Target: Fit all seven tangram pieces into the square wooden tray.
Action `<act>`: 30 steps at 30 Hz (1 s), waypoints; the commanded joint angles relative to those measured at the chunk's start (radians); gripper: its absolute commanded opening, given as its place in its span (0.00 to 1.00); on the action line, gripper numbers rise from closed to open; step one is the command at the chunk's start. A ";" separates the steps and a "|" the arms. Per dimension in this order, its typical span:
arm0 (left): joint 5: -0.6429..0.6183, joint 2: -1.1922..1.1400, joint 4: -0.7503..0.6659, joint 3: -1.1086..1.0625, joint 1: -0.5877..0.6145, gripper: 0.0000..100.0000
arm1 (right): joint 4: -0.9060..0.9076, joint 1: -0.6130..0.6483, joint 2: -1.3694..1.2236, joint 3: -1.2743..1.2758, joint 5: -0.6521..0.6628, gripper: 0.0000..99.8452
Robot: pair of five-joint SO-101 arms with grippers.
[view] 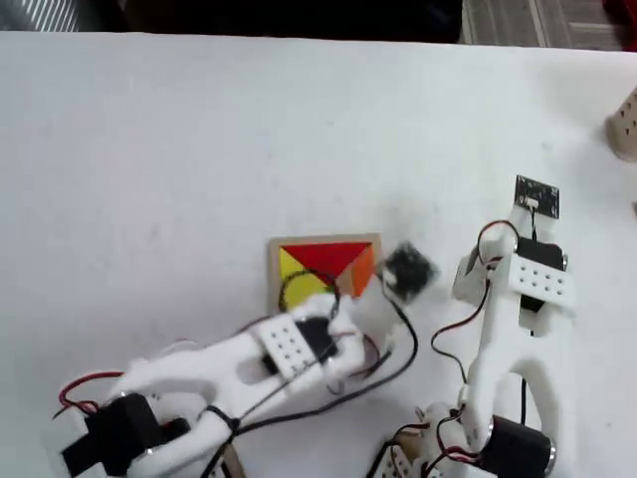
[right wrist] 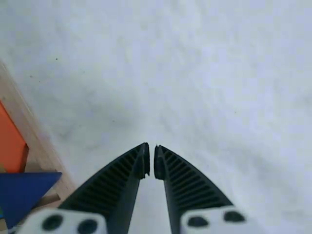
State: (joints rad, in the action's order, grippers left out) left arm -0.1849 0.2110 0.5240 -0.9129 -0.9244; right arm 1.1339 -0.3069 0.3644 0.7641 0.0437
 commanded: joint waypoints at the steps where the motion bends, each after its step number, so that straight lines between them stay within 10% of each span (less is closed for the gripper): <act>1: -0.021 0.015 0.012 0.003 -0.035 0.02 | -0.013 -0.008 0.038 -0.003 0.014 0.02; 30: -0.018 -0.071 0.041 0.078 0.229 0.02 | -0.033 -0.008 0.038 0.017 0.014 0.02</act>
State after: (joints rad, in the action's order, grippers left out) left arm -0.2033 0.1343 0.5577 -0.8976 -0.7603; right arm 1.1139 -0.3069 0.3644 0.7856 0.0468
